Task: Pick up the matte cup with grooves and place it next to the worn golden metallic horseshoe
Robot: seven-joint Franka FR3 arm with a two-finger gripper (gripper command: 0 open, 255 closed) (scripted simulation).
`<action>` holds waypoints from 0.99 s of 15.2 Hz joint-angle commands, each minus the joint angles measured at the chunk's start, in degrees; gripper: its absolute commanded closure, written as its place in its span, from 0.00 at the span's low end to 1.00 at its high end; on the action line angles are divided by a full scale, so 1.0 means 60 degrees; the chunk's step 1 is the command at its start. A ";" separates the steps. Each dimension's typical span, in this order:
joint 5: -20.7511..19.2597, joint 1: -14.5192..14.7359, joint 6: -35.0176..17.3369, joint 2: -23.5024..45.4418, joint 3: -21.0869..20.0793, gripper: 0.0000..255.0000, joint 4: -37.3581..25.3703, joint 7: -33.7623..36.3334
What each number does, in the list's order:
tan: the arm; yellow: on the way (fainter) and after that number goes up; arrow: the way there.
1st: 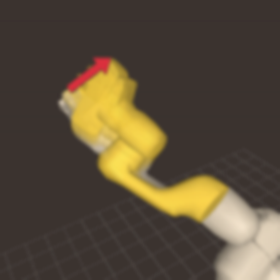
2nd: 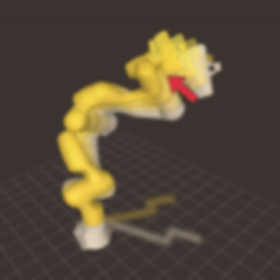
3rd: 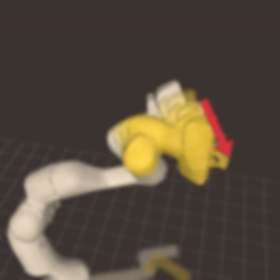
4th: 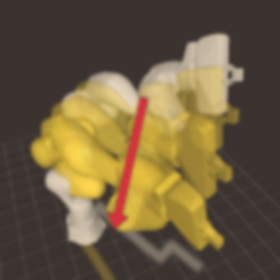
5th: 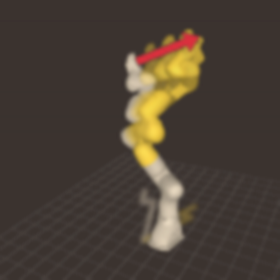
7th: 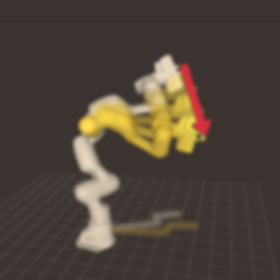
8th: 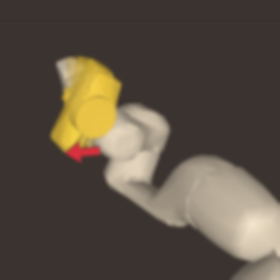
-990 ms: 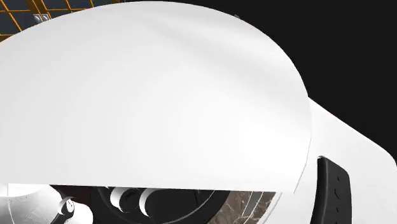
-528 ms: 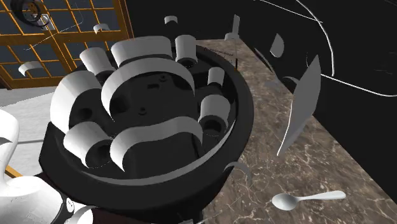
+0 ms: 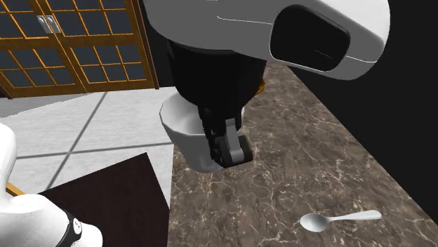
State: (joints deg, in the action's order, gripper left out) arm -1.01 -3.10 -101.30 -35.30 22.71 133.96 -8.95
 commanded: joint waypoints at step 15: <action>0.1582 0.1683 -0.1351 0.2951 -0.2063 1.00 -0.1910 0.2730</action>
State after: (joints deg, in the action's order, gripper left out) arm 7.88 6.31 -108.34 -19.36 11.15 123.40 6.32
